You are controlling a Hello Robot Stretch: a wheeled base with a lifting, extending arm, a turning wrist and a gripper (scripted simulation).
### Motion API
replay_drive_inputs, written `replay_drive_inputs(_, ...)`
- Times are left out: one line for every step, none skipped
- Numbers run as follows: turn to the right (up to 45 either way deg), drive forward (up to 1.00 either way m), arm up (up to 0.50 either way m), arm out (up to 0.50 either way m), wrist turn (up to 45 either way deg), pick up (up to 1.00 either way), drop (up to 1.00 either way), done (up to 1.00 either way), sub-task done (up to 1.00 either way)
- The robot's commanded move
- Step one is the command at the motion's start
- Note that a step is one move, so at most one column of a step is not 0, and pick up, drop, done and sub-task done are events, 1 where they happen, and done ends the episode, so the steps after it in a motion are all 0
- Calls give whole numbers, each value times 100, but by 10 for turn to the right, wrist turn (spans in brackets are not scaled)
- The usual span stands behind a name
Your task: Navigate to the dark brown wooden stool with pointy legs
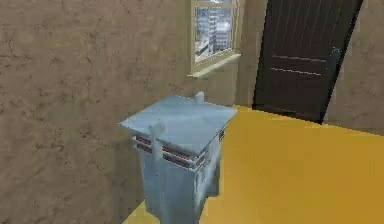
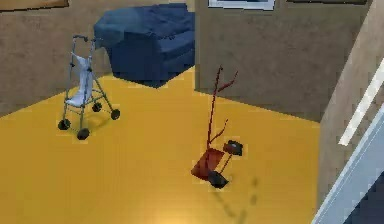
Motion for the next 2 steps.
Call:
replay_drive_inputs(450, 0, 0, 0, 0, 0, 0, 0, 0)
replay_drive_inputs(450, 0, 0, 0, 0, 0, 0, 0, 0)
